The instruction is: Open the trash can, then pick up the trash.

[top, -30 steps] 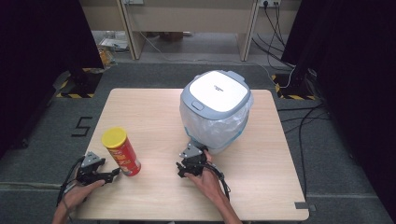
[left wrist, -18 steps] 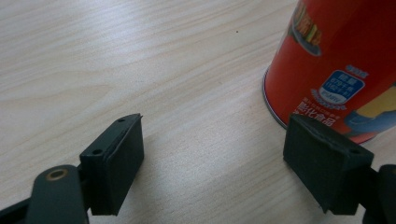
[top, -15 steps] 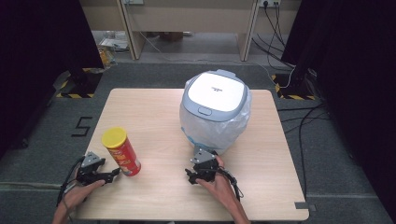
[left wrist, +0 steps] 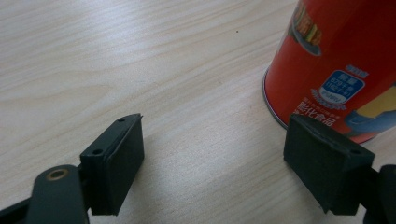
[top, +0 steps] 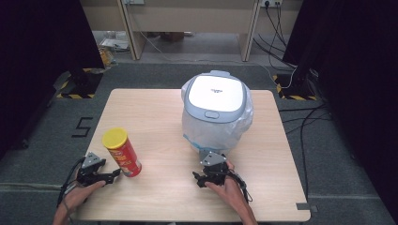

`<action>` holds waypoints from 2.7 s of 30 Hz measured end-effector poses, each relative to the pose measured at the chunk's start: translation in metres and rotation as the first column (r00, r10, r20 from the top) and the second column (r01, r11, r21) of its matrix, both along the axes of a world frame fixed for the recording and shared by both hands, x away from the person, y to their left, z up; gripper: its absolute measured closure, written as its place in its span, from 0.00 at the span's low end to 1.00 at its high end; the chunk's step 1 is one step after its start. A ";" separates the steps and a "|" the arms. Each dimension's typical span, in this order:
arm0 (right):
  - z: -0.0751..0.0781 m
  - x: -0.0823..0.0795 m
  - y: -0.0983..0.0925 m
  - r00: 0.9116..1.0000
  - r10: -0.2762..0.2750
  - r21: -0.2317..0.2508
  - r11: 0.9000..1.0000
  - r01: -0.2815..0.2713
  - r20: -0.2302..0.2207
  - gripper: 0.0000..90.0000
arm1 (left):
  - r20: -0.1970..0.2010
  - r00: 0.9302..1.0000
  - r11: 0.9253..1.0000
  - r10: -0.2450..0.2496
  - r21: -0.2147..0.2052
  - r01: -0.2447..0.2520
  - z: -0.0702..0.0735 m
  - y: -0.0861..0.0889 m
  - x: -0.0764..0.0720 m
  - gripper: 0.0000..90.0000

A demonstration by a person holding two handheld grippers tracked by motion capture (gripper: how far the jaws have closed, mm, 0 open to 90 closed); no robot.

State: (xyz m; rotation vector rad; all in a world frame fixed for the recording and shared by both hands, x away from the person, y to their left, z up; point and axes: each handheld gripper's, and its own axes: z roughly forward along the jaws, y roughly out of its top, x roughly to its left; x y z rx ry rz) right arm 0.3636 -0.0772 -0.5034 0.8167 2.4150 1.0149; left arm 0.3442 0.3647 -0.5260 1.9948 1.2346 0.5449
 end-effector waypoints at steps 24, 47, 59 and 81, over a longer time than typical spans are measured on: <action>-0.009 0.004 0.005 0.999 -0.009 -0.047 0.999 0.007 -0.043 0.14 | -0.001 1.000 1.000 -0.009 0.003 0.009 0.000 0.000 0.000 0.21; -0.009 0.003 0.006 0.999 -0.005 -0.063 0.998 0.003 -0.038 0.14 | 0.075 0.996 0.995 -0.054 -0.074 0.060 0.009 0.003 -0.013 0.16; -0.009 0.003 0.007 0.999 -0.010 -0.065 0.998 0.007 -0.040 0.14 | 0.123 0.992 0.994 -0.017 -0.108 0.031 0.026 0.018 -0.031 0.18; -0.009 0.003 0.007 0.999 -0.010 -0.066 0.998 0.007 -0.039 0.14 | 0.227 0.965 0.976 -0.130 -0.140 0.164 0.038 -0.026 -0.044 0.17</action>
